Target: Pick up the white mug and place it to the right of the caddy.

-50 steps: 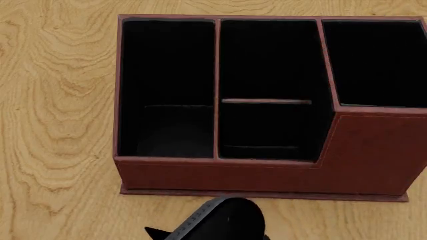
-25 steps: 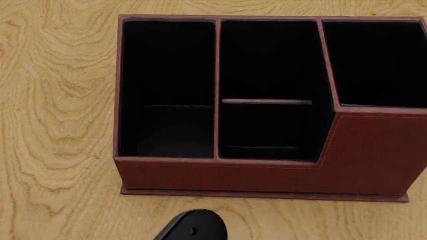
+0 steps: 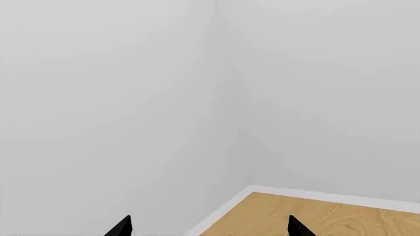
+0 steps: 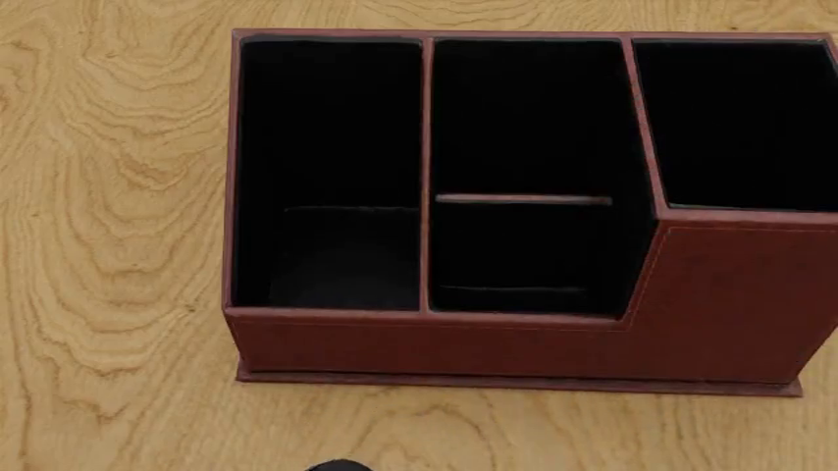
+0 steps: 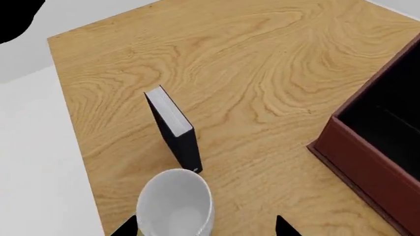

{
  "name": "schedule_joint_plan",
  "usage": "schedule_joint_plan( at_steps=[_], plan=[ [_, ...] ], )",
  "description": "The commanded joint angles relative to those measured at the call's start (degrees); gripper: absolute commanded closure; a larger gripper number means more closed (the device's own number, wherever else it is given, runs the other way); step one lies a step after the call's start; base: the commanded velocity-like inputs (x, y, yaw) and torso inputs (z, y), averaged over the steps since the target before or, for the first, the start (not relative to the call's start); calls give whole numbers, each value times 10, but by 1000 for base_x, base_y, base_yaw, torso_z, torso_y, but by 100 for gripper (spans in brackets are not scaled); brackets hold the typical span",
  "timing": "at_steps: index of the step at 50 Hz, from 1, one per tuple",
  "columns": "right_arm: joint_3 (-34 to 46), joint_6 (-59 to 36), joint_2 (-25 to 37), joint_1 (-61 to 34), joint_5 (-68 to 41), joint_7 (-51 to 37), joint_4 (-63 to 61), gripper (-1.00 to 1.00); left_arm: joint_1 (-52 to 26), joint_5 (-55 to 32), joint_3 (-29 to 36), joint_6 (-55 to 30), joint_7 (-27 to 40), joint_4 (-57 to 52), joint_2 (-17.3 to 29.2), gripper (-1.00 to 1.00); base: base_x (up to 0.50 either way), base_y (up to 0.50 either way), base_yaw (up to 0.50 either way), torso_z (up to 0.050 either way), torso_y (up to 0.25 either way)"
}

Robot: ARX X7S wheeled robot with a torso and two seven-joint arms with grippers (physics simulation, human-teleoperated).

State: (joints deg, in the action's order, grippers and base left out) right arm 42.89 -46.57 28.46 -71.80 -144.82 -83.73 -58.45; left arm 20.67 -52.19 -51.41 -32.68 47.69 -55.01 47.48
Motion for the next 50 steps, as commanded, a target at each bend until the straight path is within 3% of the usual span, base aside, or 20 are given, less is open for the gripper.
schedule_joint_plan(
  at_steps=[1, 46, 47, 48, 50],
  plan=[
    [19, 7, -11, 1, -10, -9, -6, -100, 7, 3, -4, 4, -4, -1, -7, -100, 0, 0, 0, 0, 0],
    [52, 10, -32, 48, -34, -58, -14, -100, 12, 26, 16, 27, -20, 12, -20, -100, 0, 0, 0, 0, 0],
    [138, 31, -85, 98, 52, -62, -15, -100, 12, 27, 16, 28, -21, 13, -20, -100, 0, 0, 0, 0, 0],
    [197, 63, -94, 75, 122, -63, -15, -100, 12, 28, 17, 29, -21, 14, -20, -100, 0, 0, 0, 0, 0],
    [206, 86, -97, 52, 112, -62, -15, -100, 12, 31, 20, 31, -23, 16, -21, -100, 0, 0, 0, 0, 0]
  ],
)
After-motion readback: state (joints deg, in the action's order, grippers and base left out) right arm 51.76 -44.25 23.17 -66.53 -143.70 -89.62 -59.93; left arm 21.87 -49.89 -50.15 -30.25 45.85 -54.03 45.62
